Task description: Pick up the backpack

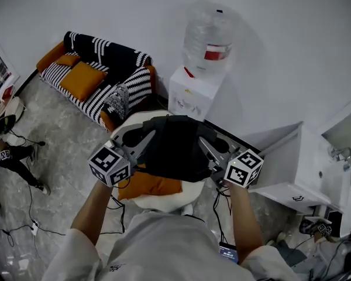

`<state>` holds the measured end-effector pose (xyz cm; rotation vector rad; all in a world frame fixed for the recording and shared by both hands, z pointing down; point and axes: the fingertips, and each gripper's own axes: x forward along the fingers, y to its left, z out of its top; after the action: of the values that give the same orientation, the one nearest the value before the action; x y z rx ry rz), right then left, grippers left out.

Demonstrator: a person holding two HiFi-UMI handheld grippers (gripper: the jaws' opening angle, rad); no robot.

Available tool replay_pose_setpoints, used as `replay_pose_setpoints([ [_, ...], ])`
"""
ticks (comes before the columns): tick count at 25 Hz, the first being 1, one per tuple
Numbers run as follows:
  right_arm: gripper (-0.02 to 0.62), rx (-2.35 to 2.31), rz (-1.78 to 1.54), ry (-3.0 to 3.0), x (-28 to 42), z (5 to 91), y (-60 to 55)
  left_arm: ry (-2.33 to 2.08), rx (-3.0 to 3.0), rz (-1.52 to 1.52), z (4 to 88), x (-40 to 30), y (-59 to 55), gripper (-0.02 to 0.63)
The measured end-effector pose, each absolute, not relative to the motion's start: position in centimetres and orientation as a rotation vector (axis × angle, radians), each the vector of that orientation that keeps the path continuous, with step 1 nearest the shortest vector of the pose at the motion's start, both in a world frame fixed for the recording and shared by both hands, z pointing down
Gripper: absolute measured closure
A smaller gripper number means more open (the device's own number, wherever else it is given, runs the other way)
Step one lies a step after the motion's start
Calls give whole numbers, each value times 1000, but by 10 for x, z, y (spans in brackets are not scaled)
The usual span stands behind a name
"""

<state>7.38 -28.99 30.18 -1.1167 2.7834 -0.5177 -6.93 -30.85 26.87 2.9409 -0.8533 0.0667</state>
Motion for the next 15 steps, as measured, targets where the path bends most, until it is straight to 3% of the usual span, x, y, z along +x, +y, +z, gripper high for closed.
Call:
replay_pose_setpoints([
  [15,535,-1080,-337,2779,87,235,-304,-842,3043,-52,205,-56,-333,565],
])
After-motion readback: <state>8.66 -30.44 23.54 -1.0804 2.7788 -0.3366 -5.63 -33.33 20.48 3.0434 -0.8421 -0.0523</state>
